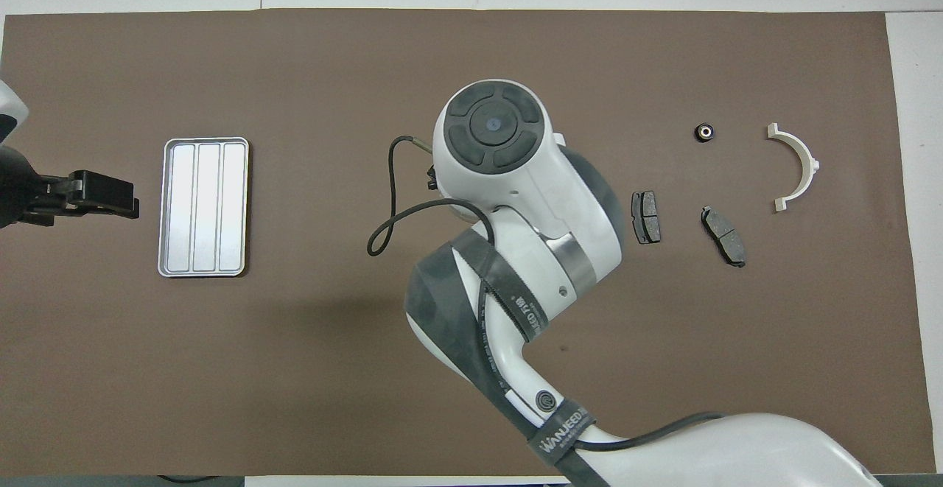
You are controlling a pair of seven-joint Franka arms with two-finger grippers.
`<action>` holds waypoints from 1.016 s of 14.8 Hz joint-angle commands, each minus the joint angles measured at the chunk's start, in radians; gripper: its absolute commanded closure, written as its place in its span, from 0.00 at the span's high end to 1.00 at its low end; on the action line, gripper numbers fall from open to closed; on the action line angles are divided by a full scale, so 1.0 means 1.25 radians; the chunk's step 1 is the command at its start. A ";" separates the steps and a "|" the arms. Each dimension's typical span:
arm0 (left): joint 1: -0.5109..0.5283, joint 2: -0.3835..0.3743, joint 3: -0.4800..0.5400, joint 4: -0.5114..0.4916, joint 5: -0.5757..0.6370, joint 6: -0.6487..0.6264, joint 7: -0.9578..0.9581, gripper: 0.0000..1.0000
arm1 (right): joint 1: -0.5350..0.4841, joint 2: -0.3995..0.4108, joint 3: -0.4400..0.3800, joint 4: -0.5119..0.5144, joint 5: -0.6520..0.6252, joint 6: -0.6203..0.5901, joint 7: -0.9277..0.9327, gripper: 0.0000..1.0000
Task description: Pick bearing gear from pile to tray
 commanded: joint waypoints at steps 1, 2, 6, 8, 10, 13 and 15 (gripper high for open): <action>-0.011 -0.007 0.003 -0.007 -0.003 -0.011 -0.002 1.00 | 0.022 0.010 -0.004 -0.056 -0.004 0.085 0.033 0.00; -0.010 -0.008 0.003 -0.007 -0.003 -0.009 -0.002 1.00 | 0.027 0.022 -0.004 -0.056 -0.010 0.099 0.048 0.00; -0.010 -0.007 0.003 -0.007 -0.003 -0.003 -0.001 1.00 | 0.064 0.117 -0.004 -0.045 -0.100 0.201 0.139 0.00; -0.012 -0.008 0.002 -0.007 -0.003 -0.009 -0.009 1.00 | 0.064 0.148 -0.004 -0.044 -0.107 0.226 0.141 0.00; -0.017 -0.009 -0.002 -0.009 -0.003 -0.007 -0.011 1.00 | 0.063 0.166 -0.004 -0.045 -0.117 0.252 0.141 0.00; -0.011 -0.014 -0.001 -0.015 0.001 -0.013 -0.013 1.00 | 0.060 0.168 -0.004 -0.056 -0.118 0.270 0.141 0.00; -0.009 -0.032 -0.001 -0.052 0.001 -0.012 -0.039 1.00 | 0.058 0.169 -0.004 -0.066 -0.118 0.279 0.142 0.00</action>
